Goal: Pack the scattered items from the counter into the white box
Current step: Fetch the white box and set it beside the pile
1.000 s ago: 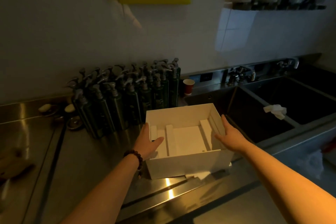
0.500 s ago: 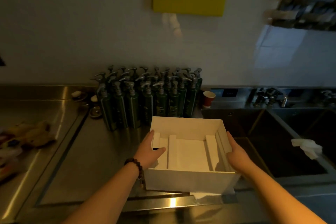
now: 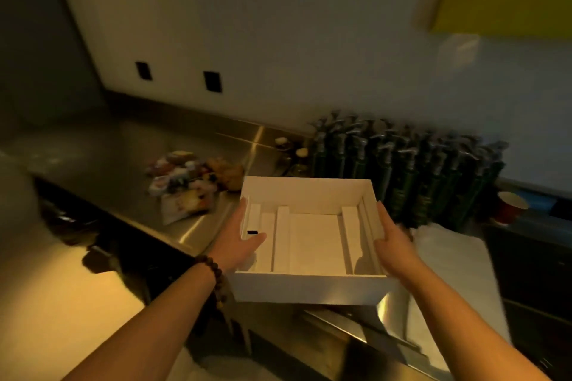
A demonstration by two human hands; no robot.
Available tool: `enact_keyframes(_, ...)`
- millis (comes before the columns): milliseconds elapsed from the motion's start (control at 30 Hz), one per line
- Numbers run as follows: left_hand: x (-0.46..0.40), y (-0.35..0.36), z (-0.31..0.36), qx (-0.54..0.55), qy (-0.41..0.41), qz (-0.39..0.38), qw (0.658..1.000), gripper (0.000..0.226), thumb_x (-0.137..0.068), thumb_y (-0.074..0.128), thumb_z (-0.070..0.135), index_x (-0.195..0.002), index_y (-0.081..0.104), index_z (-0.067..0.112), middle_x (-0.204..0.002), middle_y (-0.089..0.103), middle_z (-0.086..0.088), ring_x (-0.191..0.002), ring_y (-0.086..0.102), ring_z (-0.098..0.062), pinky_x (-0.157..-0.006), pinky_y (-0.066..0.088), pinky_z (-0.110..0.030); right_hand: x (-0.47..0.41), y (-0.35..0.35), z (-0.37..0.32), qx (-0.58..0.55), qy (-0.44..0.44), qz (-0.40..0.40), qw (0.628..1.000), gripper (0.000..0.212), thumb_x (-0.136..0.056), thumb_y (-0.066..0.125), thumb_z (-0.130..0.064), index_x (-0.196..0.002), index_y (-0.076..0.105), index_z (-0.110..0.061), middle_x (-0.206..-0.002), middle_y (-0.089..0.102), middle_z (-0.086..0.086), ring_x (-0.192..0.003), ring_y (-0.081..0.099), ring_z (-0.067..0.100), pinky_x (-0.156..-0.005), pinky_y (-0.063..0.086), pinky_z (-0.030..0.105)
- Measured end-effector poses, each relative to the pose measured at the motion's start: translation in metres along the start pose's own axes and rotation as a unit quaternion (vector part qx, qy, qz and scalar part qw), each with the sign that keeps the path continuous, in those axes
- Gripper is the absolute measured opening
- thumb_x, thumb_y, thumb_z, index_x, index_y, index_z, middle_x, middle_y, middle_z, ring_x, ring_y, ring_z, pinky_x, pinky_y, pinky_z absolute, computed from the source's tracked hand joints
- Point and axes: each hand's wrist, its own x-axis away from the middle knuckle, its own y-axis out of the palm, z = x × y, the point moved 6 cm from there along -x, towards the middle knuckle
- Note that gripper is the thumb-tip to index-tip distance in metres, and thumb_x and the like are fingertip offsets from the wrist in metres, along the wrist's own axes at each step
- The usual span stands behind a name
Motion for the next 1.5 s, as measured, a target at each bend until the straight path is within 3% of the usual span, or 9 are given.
enact_keyframes(200, 0.031, -0.152, -0.038, -0.006, -0.002, 0.107, 0.994, 0.077, -0.084, 0.065, 0.024, -0.12, 0.013, 0.067, -0.107, 0.044, 0.03, -0.104, 0.045, 0.0, -0.091, 0.041, -0.033, -0.027, 0.126, -0.118, -0.014, -0.103, -0.074, 0.992, 0.079, -0.086, 0.055, -0.03, -0.107, 0.001, -0.084, -0.103, 0.048, -0.022, -0.082, 0.044, -0.003, -0.077, 0.043, 0.031)
enact_keyframes(400, 0.052, -0.302, -0.115, -0.011, -0.039, 0.196, 0.98, 0.073, -0.083, 0.065, 0.029, -0.136, 0.019, 0.049, -0.113, 0.05, 0.015, -0.104, 0.05, -0.01, -0.086, 0.047, -0.032, -0.042, 0.272, -0.225, 0.024, -0.148, -0.16, 0.976, 0.081, -0.09, 0.051, -0.014, -0.142, 0.002, -0.052, -0.136, 0.048, 0.007, -0.12, 0.051, 0.028, -0.089, 0.044, 0.04)
enact_keyframes(500, 0.058, -0.378, -0.157, -0.022, -0.062, 0.234, 0.97, 0.08, -0.083, 0.066, 0.029, -0.144, 0.014, 0.036, -0.12, 0.05, 0.006, -0.107, 0.052, -0.017, -0.087, 0.049, -0.037, -0.047, 0.346, -0.281, 0.021, -0.182, -0.181, 0.966, 0.074, -0.09, 0.051, -0.011, -0.145, 0.011, -0.042, -0.134, 0.048, 0.008, -0.116, 0.053, 0.025, -0.093, 0.048, 0.042)
enact_keyframes(600, 0.059, -0.44, -0.186, -0.027, -0.07, 0.254, 0.964, 0.079, -0.084, 0.065, 0.025, -0.145, 0.015, 0.032, -0.125, 0.05, 0.001, -0.11, 0.053, -0.021, -0.088, 0.05, -0.042, -0.056, 0.413, -0.324, 0.035, -0.2, -0.2, 0.958, 0.075, -0.089, 0.048, -0.008, -0.146, 0.011, -0.041, -0.13, 0.049, 0.003, -0.095, 0.056, 0.014, -0.071, 0.052, 0.027)
enact_keyframes(733, 0.046, -0.506, -0.21, -0.034, -0.065, 0.267, 0.961, 0.073, -0.084, 0.065, 0.022, -0.142, 0.022, 0.028, -0.128, 0.049, -0.002, -0.113, 0.052, -0.023, -0.089, 0.049, -0.043, -0.076, 0.482, -0.365, 0.012, -0.194, -0.212, 0.958, 0.078, -0.085, 0.054, -0.007, -0.146, 0.014, -0.035, -0.147, 0.036, 0.005, -0.122, 0.046, 0.02, -0.092, 0.049, 0.034)
enact_keyframes(867, 0.018, -0.553, -0.234, -0.023, -0.067, 0.273, 0.96, 0.072, -0.084, 0.065, 0.021, -0.142, 0.023, 0.031, -0.13, 0.049, -0.001, -0.115, 0.052, -0.023, -0.091, 0.047, -0.045, -0.11, 0.535, -0.396, 0.017, -0.19, -0.233, 0.953, 0.086, -0.085, 0.058, -0.012, -0.148, 0.004, -0.036, -0.146, 0.039, 0.009, -0.09, 0.046, 0.006, -0.05, 0.043, 0.006)
enact_keyframes(967, -0.014, -0.582, -0.253, -0.022, -0.07, 0.278, 0.958, 0.075, -0.084, 0.065, 0.022, -0.143, 0.02, 0.033, -0.136, 0.045, -0.002, -0.12, 0.048, -0.023, -0.093, 0.045, -0.045, -0.143, 0.567, -0.417, 0.01, -0.198, -0.237, 0.951, 0.088, -0.085, 0.059, -0.016, -0.148, 0.001, -0.037, -0.146, 0.04, 0.01, -0.113, 0.054, 0.023, -0.077, 0.048, 0.022)
enact_keyframes(1133, -0.092, -0.619, -0.282, -0.02, -0.097, 0.298, 0.95, 0.084, -0.084, 0.065, 0.021, -0.146, 0.009, 0.03, -0.152, 0.022, -0.005, -0.135, 0.029, -0.027, -0.103, 0.034, -0.049, -0.219, 0.615, -0.444, -0.005, -0.202, -0.242, 0.949, 0.092, -0.085, 0.064, -0.019, -0.149, 0.0, -0.036, -0.149, 0.036, 0.01, -0.127, 0.045, 0.03, -0.097, 0.044, 0.041)
enact_keyframes(1500, -0.287, -0.638, -0.328, -0.023, -0.135, 0.268, 0.954, 0.088, -0.084, 0.065, 0.021, -0.147, 0.004, 0.029, -0.153, 0.018, -0.007, -0.137, 0.026, -0.029, -0.106, 0.032, -0.052, -0.401, 0.672, -0.452, -0.026, -0.168, -0.268, 0.948, 0.092, -0.081, 0.069, -0.026, -0.148, 0.006, -0.037, -0.141, 0.044, 0.007, -0.121, 0.047, 0.024, -0.093, 0.043, 0.039)
